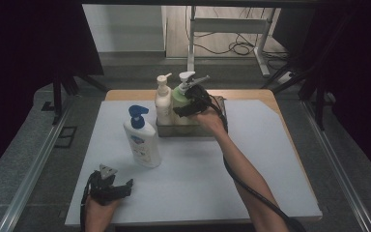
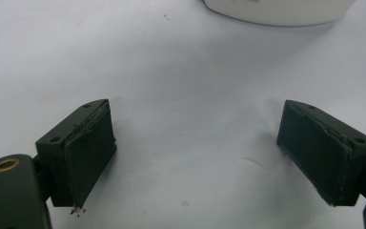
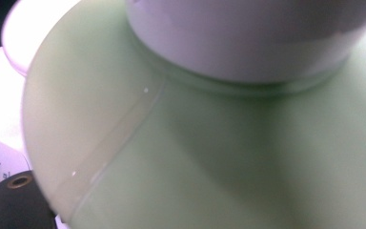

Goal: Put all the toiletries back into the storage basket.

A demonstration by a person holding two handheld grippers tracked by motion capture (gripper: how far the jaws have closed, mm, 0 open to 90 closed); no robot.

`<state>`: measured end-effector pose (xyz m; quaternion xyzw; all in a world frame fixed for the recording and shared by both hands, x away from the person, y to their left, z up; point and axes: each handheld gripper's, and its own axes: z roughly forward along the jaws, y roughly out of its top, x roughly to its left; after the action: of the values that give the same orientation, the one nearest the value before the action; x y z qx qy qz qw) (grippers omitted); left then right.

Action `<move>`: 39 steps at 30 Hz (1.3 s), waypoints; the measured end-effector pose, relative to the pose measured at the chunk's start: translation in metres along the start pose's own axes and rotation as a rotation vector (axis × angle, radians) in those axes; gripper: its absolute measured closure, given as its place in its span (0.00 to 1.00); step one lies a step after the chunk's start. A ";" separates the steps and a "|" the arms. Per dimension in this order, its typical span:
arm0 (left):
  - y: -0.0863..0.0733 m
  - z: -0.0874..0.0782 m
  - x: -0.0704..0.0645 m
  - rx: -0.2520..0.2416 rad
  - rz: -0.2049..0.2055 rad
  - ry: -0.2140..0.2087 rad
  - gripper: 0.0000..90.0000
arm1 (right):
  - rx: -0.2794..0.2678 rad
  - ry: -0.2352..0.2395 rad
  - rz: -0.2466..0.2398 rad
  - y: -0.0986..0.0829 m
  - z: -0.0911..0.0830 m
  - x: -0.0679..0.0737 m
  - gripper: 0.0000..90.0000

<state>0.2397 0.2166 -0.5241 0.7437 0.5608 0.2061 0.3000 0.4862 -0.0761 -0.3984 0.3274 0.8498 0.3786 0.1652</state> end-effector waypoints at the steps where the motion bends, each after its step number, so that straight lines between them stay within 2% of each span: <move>1: 0.000 0.000 0.000 0.000 0.000 0.000 0.13 | 0.000 0.000 0.000 0.000 0.000 0.000 0.14; 11: 0.000 0.000 0.000 0.001 0.000 0.000 0.13 | 0.041 0.012 0.012 -0.004 0.010 0.000 0.14; 21: 0.000 0.000 0.000 0.002 0.001 0.000 0.13 | 0.049 0.022 0.038 -0.005 0.011 -0.004 0.13; 31: 0.000 0.000 0.000 0.001 0.001 0.000 0.13 | 0.030 0.029 0.039 -0.007 0.012 -0.004 0.13; 34: 0.000 0.000 0.000 0.001 0.001 0.001 0.13 | 0.012 0.044 0.039 -0.009 0.011 -0.006 0.09; 39: 0.000 0.000 0.000 0.001 0.000 0.000 0.13 | 0.004 0.038 0.021 -0.012 0.006 -0.005 0.06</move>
<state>0.2397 0.2166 -0.5240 0.7438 0.5608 0.2061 0.2996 0.4881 -0.0821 -0.4113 0.3293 0.8501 0.3849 0.1443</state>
